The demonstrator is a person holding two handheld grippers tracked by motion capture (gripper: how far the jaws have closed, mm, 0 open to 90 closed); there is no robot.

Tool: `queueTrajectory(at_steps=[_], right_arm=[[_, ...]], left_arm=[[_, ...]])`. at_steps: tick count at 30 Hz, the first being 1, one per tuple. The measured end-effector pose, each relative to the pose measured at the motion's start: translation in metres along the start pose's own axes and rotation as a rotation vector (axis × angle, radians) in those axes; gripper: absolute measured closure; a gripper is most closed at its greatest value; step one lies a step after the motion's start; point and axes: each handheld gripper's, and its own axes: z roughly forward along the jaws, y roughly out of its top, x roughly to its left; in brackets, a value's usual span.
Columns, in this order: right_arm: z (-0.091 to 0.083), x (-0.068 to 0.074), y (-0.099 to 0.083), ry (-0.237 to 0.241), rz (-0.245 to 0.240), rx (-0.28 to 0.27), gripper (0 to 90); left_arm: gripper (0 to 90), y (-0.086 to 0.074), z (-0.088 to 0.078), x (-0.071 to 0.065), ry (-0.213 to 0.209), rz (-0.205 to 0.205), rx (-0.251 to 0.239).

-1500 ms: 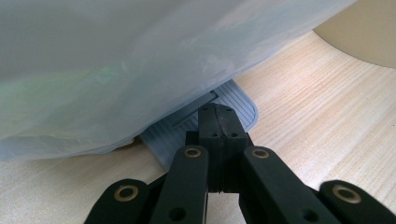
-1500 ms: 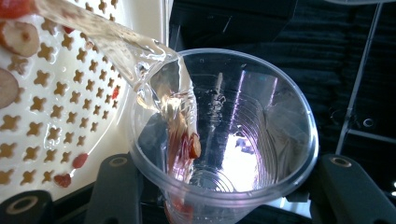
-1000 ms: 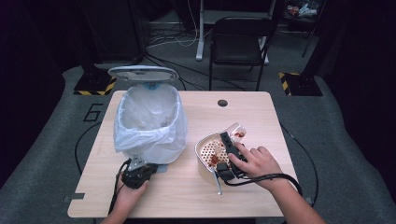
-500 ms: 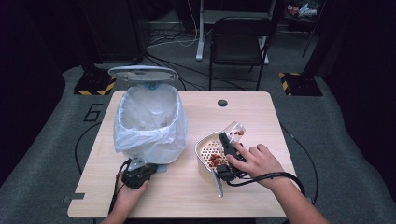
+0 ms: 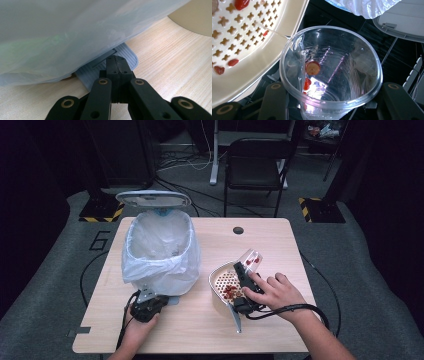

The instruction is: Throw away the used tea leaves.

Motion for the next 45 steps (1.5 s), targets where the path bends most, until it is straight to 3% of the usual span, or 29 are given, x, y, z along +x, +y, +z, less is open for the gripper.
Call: queueTrajectory(at_steps=[1, 4, 6, 7, 8, 9, 10, 11, 16, 17, 19, 25, 26, 28, 29, 30, 31, 32, 33, 34, 35, 36, 38, 39, 40, 43, 45], right_arm=[[-0.001, 0.001, 0.0, 0.046, 0.004, -0.008, 46.3], [-0.001, 0.002, 0.001, 0.045, 0.029, -0.012, 46.3], [0.0, -0.002, 0.0, 0.001, -0.006, -0.015, 46.3], [0.0, -0.002, 0.001, -0.001, -0.011, -0.015, 46.3], [-0.001, -0.002, 0.0, 0.028, -0.03, -0.007, 46.3], [0.001, 0.005, 0.003, 0.029, 0.052, -0.031, 46.3], [0.0, -0.002, 0.001, 0.046, -0.057, -0.016, 46.3], [0.0, 0.005, 0.003, 0.034, 0.068, -0.028, 46.3], [0.001, 0.005, 0.004, 0.029, 0.067, -0.028, 46.3], [0.001, 0.007, 0.004, 0.024, 0.086, -0.029, 46.3], [0.001, 0.005, 0.003, 0.034, 0.053, -0.041, 46.3], [0.001, 0.002, 0.002, 0.041, 0.064, -0.045, 46.3], [0.0, -0.005, 0.0, 0.055, -0.035, -0.031, 46.2], [0.0, -0.006, -0.001, 0.059, -0.017, -0.033, 46.2], [0.0, -0.004, 0.0, 0.054, 0.057, -0.045, 46.0], [-0.001, -0.006, -0.001, 0.074, 0.081, -0.056, 46.0], [0.002, -0.017, -0.005, 0.049, 0.025, -0.084, 45.9], [0.004, -0.023, -0.008, 0.068, 0.021, -0.109, 45.9], [-0.002, -0.009, -0.006, 0.085, 0.287, -0.044, 46.0], [-0.003, -0.011, -0.008, 0.094, 0.363, -0.04, 46.0], [-0.004, -0.013, -0.01, 0.104, 0.418, -0.04, 46.0], [-0.004, -0.013, -0.01, 0.104, 0.418, -0.04, 46.0], [-0.004, -0.018, -0.017, 0.129, 0.559, -0.044, 46.0], [-0.004, -0.02, -0.02, 0.137, 0.593, -0.052, 46.0], [-0.004, -0.02, -0.02, 0.137, 0.593, -0.052, 46.0], [-0.004, -0.021, -0.027, 0.17, 0.764, -0.061, 46.0], [-0.002, -0.024, -0.033, 0.178, 0.833, -0.074, 46.0]], left_arm=[[90.0, 0.0, 0.0, 0.0, 0.0, 0.0, 0.0], [90.0, 0.0, 0.0, 0.0, 0.0, 0.0, 0.0], [90.0, 0.0, 0.0, 0.0, 0.0, -0.001, 0.0], [90.0, 0.0, 0.0, 0.0, 0.0, 0.0, 0.0], [90.0, 0.0, 0.0, 0.0, 0.0, 0.001, 0.0], [90.0, 0.0, 0.0, 0.0, 0.0, 0.0, 0.0], [90.0, 0.0, 0.0, 0.0, 0.0, -0.001, 0.0], [90.0, 0.0, 0.0, 0.0, 0.0, -0.001, 0.0], [90.0, 0.0, 0.0, 0.0, 0.0, 0.001, 0.0], [90.0, 0.0, 0.0, 0.0, 0.0, 0.0, 0.0], [90.0, 0.0, 0.0, 0.0, 0.0, 0.001, 0.0], [90.0, 0.0, 0.0, 0.0, 0.001, 0.0, 0.001], [90.0, 0.0, 0.0, 0.0, 0.0, 0.001, 0.0], [90.0, 0.0, 0.0, 0.0, 0.0, 0.001, 0.0], [90.0, 0.0, 0.0, 0.0, 0.0, 0.0, 0.0], [90.0, 0.0, 0.0, 0.0, 0.0, -0.001, 0.0], [90.0, 0.0, 0.0, 0.0, 0.0, 0.0, 0.0], [90.0, 0.0, 0.0, -0.001, -0.004, -0.013, 0.0], [90.0, 0.0, 0.0, 0.0, 0.0, 0.002, 0.003], [90.0, 0.0, 0.0, 0.0, 0.0, 0.001, 0.0], [90.0, 0.0, 0.0, 0.0, 0.0, 0.0, 0.0], [90.0, 0.0, 0.0, 0.0, 0.0, 0.0, 0.0], [90.0, 0.0, 0.0, 0.0, 0.001, 0.001, 0.0], [90.0, 0.0, 0.0, 0.0, 0.0, 0.0, 0.001], [90.0, 0.0, 0.0, 0.0, 0.0, 0.0, 0.001], [90.0, 0.0, 0.0, 0.0, 0.001, 0.0, 0.001], [90.0, 0.0, 0.0, 0.0, 0.001, 0.001, 0.0]])
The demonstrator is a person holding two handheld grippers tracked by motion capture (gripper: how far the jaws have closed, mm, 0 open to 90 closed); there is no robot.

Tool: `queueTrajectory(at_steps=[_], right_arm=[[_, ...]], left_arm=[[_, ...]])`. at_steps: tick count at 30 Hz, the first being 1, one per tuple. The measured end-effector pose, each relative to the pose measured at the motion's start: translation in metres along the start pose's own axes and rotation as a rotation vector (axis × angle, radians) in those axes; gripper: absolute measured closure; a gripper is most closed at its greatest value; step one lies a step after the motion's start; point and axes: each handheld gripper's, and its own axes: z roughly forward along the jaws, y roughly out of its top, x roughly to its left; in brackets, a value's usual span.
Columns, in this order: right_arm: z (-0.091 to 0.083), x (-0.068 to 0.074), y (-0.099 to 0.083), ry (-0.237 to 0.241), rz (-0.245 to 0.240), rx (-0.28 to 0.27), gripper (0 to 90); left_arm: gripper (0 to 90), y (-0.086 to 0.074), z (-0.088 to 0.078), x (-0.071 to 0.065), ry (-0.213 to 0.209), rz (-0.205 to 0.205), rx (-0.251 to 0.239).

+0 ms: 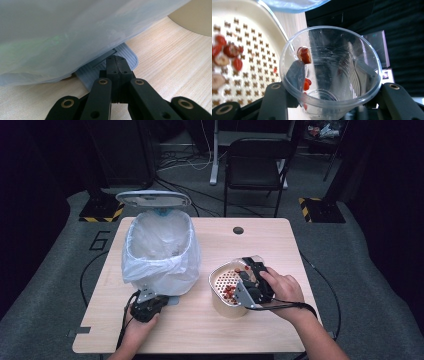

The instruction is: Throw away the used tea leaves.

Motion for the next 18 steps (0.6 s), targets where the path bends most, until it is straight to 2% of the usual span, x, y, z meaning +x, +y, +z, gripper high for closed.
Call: queueTrajectory(at_steps=[4, 8, 9, 10, 12, 18], right_arm=[[0.0, -0.009, -0.005, 0.035, 0.151, -0.01, 46.0], [-0.001, -0.022, -0.012, 0.089, 0.332, -0.034, 45.9], [-0.001, -0.027, -0.015, 0.111, 0.405, -0.046, 45.9], [-0.002, -0.029, -0.016, 0.123, 0.442, -0.052, 45.9], [-0.002, -0.035, -0.021, 0.175, 0.556, -0.075, 45.8], [0.0, -0.044, -0.031, 0.266, 0.773, -0.126, 45.8]], left_arm=[[90.0, 0.0, 0.0, 0.0, 0.0, -0.001, 0.0], [90.0, 0.0, 0.0, 0.0, -0.001, -0.002, -0.001], [90.0, 0.0, 0.0, 0.0, -0.001, -0.002, 0.0], [90.0, 0.0, 0.0, 0.0, 0.0, -0.001, 0.0], [90.0, 0.0, 0.0, 0.0, 0.0, -0.001, 0.0], [90.0, 0.0, 0.0, 0.0, -0.001, -0.002, -0.001]])
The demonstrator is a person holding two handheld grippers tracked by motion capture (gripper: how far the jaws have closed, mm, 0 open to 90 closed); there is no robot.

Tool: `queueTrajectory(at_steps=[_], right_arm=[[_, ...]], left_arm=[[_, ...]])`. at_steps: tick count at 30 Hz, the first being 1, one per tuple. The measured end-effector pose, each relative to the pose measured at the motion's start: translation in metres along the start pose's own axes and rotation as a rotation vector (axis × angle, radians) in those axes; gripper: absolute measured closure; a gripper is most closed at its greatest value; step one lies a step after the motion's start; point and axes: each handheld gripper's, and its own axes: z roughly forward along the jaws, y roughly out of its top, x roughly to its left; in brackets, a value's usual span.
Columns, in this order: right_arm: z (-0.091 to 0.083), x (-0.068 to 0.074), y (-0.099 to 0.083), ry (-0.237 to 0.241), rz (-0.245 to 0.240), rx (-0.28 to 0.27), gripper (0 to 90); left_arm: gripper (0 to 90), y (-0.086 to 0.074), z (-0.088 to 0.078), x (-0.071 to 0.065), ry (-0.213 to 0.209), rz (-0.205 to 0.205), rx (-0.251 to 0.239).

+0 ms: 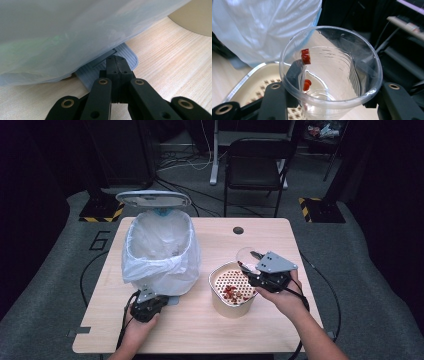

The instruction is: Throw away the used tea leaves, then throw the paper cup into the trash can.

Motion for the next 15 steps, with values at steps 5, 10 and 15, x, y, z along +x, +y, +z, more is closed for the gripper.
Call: queueTrajectory(at_steps=[5, 10, 15], right_arm=[[0.0022, -0.0073, -0.0061, 0.043, 0.157, -0.047, 45.6], [0.0022, -0.0083, -0.0087, 0.068, 0.229, -0.081, 45.6], [0.0027, -0.01, -0.0079, 0.083, 0.284, -0.111, 45.6]], left_arm=[[90.0, 0.0001, -0.0001, -0.0001, 0.001, 0.002, 0.001], [90.0, -0.0001, 0.0, 0.0, 0.0, -0.001, 0.0], [90.0, 0.0002, -0.0003, 0.0004, 0.008, 0.011, 0.002]])
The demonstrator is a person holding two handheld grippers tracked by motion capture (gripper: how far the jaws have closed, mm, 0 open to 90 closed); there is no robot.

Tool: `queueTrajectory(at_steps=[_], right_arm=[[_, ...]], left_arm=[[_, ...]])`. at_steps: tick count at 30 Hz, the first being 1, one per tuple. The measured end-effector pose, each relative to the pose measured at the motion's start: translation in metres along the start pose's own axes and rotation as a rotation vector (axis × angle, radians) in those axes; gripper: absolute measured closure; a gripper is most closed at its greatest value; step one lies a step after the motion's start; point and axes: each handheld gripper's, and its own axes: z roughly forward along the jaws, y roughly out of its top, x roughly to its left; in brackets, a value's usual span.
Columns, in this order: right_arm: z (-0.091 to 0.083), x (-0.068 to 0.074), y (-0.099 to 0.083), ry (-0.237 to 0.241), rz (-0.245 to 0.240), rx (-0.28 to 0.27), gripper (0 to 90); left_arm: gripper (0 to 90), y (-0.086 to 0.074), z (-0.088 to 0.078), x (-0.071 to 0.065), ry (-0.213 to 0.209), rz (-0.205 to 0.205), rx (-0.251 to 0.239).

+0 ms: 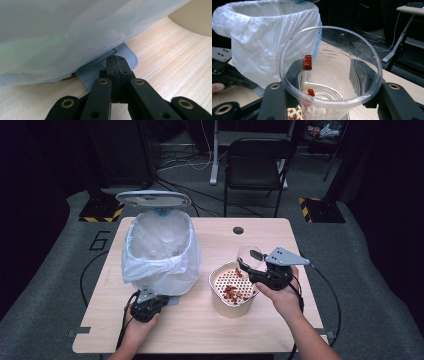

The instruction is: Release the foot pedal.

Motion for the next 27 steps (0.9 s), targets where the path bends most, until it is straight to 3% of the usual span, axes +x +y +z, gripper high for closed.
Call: queueTrajectory(at_steps=[7, 15, 24, 27], right_arm=[[0.003, 0.001, 0.003, 0.017, 0.057, -0.032, 45.6], [0.007, 0.008, 0.014, 0.026, 0.044, -0.058, 45.7], [0.011, 0.019, 0.042, 0.069, 0.035, -0.108, 45.7], [0.014, 0.022, 0.05, 0.093, 0.051, -0.13, 45.8]], left_arm=[[90.0, 0.0, 0.0, 0.0, -0.001, -0.001, 0.001], [90.0, 0.0, 0.0, 0.0, 0.0, -0.001, 0.001], [90.0, 0.0, 0.0, 0.0, -0.001, -0.001, 0.001], [90.0, 0.0, 0.0, 0.0, -0.002, -0.001, 0.001]])
